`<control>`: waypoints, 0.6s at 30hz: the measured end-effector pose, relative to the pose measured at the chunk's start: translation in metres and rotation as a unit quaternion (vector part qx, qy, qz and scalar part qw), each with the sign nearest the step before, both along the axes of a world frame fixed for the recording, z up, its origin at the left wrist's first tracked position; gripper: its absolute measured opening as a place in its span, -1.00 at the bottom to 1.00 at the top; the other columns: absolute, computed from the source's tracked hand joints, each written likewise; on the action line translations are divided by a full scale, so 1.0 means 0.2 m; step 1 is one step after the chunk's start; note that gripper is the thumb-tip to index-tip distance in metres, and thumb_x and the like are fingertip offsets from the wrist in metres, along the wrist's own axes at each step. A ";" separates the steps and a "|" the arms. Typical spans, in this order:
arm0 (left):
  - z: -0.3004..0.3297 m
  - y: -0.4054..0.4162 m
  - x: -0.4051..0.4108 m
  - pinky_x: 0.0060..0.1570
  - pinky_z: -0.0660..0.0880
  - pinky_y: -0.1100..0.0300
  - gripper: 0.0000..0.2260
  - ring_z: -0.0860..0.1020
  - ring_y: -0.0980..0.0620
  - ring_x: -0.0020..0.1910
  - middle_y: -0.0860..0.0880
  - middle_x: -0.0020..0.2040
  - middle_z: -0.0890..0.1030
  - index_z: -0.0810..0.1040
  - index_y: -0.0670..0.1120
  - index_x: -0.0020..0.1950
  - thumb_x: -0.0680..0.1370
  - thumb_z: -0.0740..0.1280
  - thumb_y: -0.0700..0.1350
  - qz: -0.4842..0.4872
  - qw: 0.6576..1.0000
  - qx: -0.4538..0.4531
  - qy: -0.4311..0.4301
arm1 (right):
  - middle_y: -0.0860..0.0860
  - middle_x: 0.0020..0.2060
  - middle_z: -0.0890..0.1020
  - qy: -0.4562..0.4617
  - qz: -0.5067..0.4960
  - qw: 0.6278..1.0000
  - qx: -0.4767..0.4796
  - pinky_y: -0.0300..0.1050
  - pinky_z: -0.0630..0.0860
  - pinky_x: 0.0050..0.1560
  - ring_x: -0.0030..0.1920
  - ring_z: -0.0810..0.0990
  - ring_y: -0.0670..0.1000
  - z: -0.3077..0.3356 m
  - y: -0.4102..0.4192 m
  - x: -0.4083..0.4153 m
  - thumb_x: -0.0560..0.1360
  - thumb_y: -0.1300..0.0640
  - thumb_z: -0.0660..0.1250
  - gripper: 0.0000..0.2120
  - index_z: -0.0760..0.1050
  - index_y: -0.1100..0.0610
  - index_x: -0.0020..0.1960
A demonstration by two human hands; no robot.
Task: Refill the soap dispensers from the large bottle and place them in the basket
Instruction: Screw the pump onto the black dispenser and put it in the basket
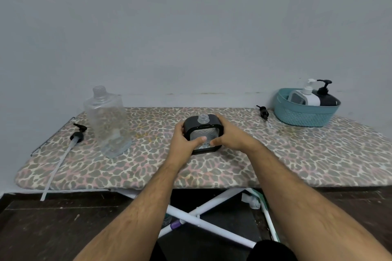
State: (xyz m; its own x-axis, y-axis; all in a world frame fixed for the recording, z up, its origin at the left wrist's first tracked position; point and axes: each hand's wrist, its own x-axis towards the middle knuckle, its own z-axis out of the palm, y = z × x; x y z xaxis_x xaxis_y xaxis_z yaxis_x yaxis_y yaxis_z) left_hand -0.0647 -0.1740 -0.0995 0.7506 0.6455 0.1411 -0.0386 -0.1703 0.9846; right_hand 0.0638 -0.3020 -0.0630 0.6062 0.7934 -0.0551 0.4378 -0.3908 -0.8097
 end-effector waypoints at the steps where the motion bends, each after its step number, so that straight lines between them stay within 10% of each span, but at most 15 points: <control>1: 0.00 -0.01 0.02 -0.08 0.51 0.36 -0.39 0.55 0.23 0.08 0.14 0.13 0.53 0.34 0.01 0.33 0.40 0.56 -0.23 -0.001 1.000 -0.007 -0.002 | 0.06 0.25 0.58 0.000 0.000 1.000 -0.005 0.01 0.60 0.14 0.15 0.61 0.08 0.01 -0.01 0.02 0.41 0.35 0.48 -0.16 0.17 0.02 0.55; 7: -0.02 -0.02 0.13 -0.04 0.54 0.24 -0.47 0.59 0.12 0.08 0.07 0.13 0.57 0.37 0.04 0.19 0.38 0.57 -0.23 -0.010 1.000 -0.017 -0.008 | 0.09 0.34 0.50 0.040 -0.010 0.999 0.013 0.05 0.54 0.21 0.23 0.56 0.09 0.06 -0.09 0.21 0.38 0.25 0.34 -0.23 0.22 0.06 0.57; 18: -0.05 -0.07 0.30 -0.08 0.57 0.27 -0.48 0.60 0.15 0.08 0.10 0.13 0.58 0.39 0.17 0.13 0.38 0.57 -0.23 -0.029 0.999 -0.022 -0.030 | 0.16 0.25 0.59 -0.217 -0.271 0.929 -0.125 0.02 0.57 0.16 0.18 0.58 0.18 -0.02 -0.15 0.77 0.55 0.21 0.19 -0.60 0.47 0.11 0.37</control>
State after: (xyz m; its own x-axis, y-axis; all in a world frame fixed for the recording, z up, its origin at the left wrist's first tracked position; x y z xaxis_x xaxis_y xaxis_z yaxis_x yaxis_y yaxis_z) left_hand -0.0049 -0.1887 -0.1096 0.7781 0.6077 0.1587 -0.1056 -0.1226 0.9868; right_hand 0.2185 -0.3322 -0.0667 0.9216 0.3596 0.1461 0.3853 -0.8015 -0.4573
